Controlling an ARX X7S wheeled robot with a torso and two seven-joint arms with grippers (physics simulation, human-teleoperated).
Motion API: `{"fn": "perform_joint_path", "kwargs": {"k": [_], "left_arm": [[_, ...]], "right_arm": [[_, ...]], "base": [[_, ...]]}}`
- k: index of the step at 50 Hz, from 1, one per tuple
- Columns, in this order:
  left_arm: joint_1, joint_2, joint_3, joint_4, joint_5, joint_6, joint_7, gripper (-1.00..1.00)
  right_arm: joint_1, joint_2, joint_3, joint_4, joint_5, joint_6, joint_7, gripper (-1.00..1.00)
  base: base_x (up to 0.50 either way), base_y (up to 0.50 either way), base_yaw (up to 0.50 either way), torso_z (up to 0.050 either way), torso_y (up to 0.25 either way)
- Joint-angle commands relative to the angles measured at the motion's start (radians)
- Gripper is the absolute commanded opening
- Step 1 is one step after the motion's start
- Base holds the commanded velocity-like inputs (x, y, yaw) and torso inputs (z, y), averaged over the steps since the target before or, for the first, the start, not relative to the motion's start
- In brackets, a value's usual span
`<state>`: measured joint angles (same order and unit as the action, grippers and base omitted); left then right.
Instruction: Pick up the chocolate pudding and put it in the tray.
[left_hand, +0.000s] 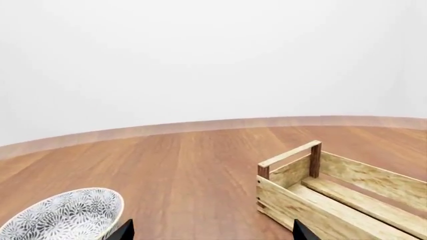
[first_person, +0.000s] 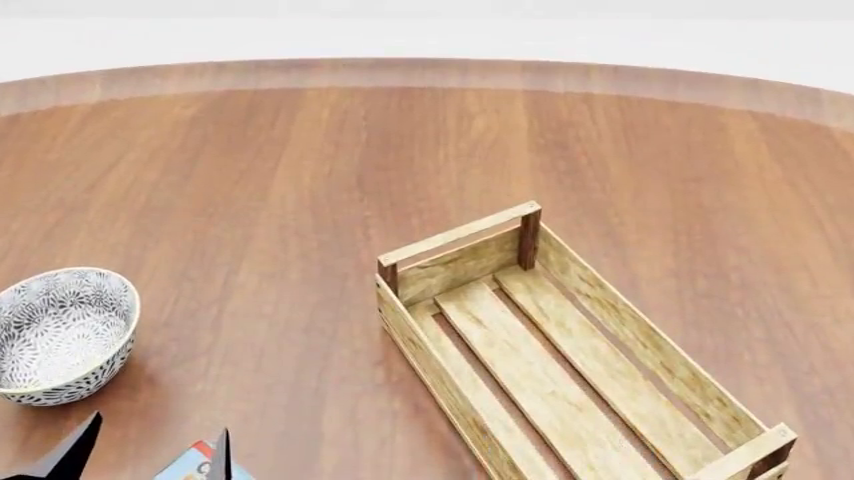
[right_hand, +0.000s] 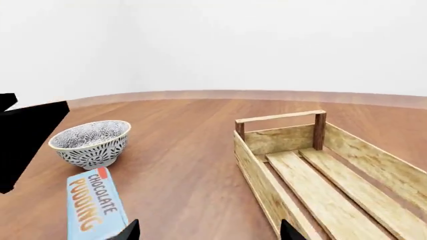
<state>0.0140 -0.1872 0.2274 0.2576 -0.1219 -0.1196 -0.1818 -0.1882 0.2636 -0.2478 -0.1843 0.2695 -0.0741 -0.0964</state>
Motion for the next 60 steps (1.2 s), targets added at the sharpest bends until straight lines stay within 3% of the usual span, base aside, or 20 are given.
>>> {"fn": "perform_joint_path", "kwargs": {"k": [1, 23, 60], "left_arm": [[0.001, -0.006, 0.008, 0.006, -0.004, -0.004, -0.008, 1.00], [-0.006, -0.016, 0.025, 0.012, -0.013, -0.015, -0.019, 1.00], [-0.013, -0.035, 0.045, 0.010, -0.030, -0.013, -0.043, 1.00]], "right_arm": [[-0.052, 0.030, -0.032, 0.010, 0.021, -0.025, -0.052, 1.00], [-0.073, 0.037, -0.127, 0.060, 0.008, -0.039, -0.133, 1.00], [0.163, -0.056, -0.225, 0.351, -0.082, -0.011, -0.151, 1.00]], "base": [[0.00, 0.00, 0.00, 0.000, 0.000], [0.00, 0.00, 0.00, 0.000, 0.000], [0.00, 0.00, 0.00, 0.000, 0.000]]}}
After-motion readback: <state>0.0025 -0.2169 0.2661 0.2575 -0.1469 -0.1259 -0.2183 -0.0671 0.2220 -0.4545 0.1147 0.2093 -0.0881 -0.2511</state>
